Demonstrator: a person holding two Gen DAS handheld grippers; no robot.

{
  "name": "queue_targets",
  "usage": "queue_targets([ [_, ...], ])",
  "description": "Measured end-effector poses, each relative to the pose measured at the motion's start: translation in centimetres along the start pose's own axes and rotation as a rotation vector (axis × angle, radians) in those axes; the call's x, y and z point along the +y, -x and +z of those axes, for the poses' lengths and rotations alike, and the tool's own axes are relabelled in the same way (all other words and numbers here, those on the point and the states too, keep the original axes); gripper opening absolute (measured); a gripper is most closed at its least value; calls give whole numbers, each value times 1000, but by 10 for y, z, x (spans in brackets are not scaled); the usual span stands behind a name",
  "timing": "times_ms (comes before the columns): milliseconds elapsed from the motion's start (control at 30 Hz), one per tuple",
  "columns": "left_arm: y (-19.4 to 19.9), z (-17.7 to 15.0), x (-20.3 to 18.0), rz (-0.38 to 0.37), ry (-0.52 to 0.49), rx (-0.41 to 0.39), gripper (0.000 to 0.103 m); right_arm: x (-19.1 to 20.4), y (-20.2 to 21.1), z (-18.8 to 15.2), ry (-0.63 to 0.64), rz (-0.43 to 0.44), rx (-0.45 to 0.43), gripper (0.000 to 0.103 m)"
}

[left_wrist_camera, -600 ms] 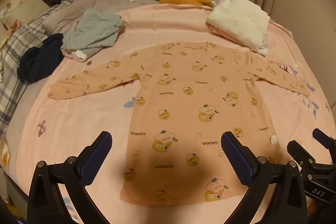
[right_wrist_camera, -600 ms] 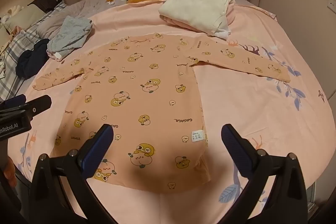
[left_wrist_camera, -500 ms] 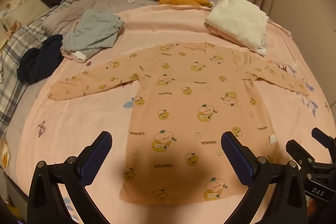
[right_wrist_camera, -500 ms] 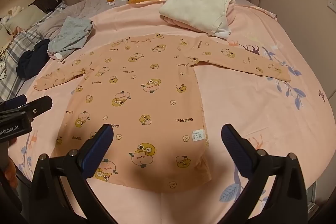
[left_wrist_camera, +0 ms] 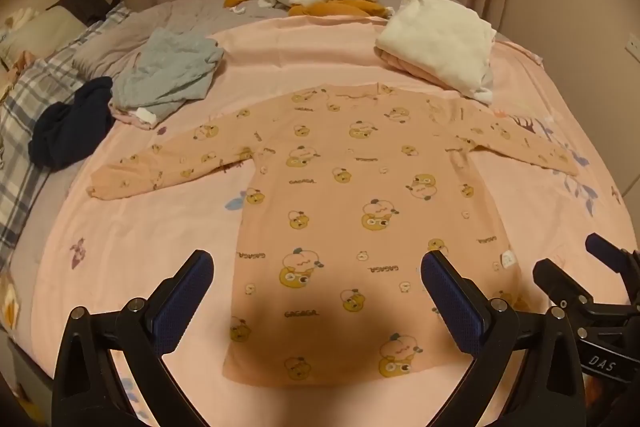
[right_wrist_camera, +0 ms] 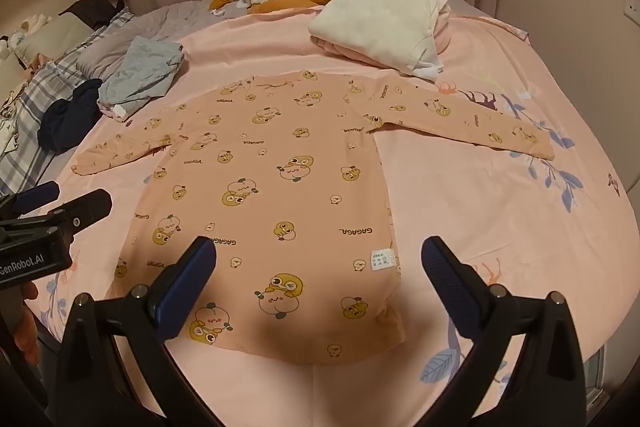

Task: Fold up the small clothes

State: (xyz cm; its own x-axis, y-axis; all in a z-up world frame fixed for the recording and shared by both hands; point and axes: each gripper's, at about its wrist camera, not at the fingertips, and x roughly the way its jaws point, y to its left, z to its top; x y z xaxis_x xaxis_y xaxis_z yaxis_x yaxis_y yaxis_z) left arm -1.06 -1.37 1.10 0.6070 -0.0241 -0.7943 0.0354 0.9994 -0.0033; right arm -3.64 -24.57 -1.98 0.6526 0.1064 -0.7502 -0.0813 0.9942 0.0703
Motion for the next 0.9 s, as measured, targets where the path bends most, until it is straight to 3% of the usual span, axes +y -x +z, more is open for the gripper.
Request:
queue_targets([
  [900,2,-2,1,3,-2,-1,103,4,3,0,7,9,-5,103],
])
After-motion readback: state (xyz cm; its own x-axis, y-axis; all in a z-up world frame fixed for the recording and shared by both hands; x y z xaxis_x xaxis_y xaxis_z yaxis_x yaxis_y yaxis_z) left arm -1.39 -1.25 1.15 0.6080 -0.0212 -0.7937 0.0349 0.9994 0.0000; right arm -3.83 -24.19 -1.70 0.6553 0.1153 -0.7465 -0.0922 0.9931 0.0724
